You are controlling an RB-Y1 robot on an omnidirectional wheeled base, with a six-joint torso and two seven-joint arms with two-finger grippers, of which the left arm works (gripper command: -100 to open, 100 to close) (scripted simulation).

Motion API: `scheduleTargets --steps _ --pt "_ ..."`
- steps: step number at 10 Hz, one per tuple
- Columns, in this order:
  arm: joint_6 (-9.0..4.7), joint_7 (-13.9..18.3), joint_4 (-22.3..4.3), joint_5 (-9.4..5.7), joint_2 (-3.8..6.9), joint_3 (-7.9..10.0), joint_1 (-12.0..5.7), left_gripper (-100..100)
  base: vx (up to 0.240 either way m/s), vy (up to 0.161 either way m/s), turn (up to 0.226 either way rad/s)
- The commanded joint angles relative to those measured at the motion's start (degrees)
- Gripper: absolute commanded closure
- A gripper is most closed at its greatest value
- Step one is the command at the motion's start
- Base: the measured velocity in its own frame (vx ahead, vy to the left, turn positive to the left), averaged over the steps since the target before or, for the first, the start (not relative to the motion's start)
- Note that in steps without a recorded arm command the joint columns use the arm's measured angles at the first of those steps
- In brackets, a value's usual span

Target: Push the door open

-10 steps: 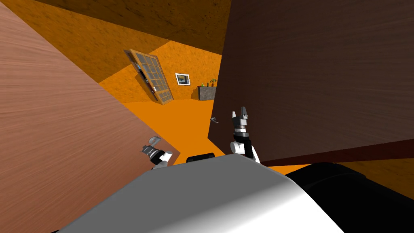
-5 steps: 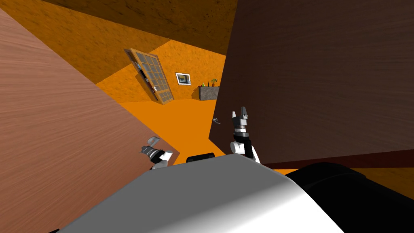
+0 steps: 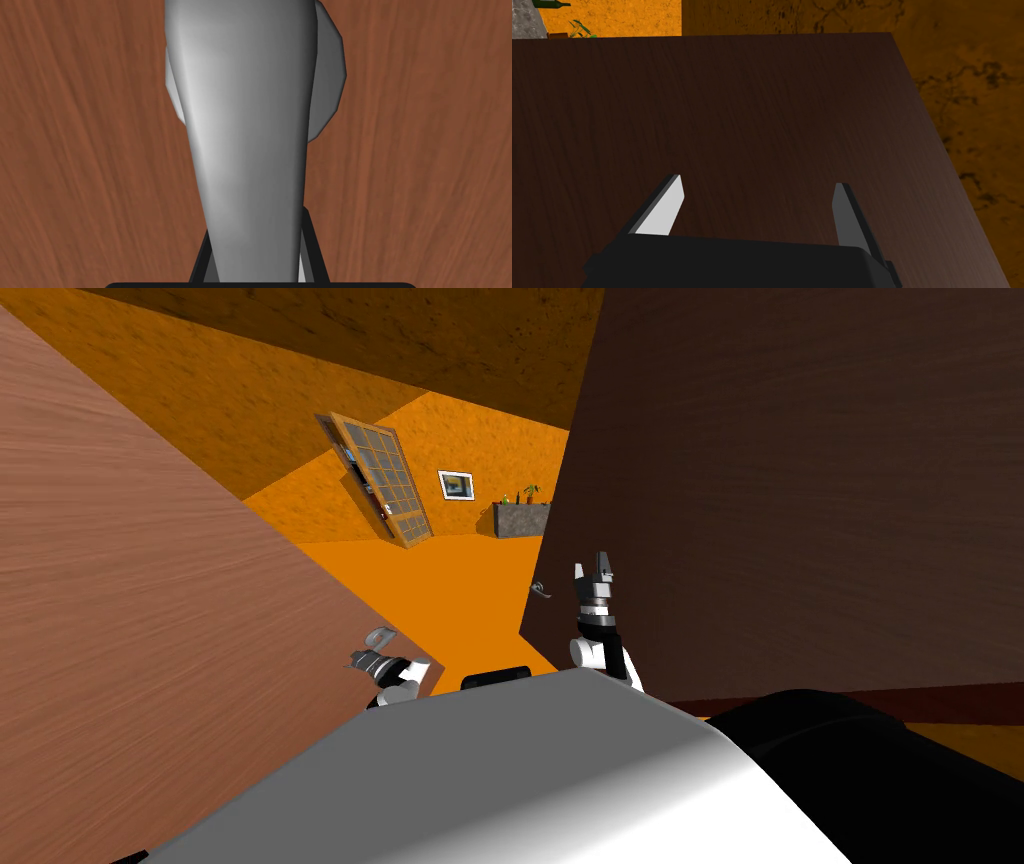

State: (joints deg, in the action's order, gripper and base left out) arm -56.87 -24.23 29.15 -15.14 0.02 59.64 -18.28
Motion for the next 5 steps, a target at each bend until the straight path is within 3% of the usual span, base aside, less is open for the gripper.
scheduleTargets --steps 1,5 --pt "-1.58 -0.19 -1.48 -0.20 1.14 0.31 -0.98 100 0.072 0.070 0.011" --pt "-4.17 -1.97 -4.02 -1.45 -0.15 2.10 -2.88 100 0.073 0.048 0.016"
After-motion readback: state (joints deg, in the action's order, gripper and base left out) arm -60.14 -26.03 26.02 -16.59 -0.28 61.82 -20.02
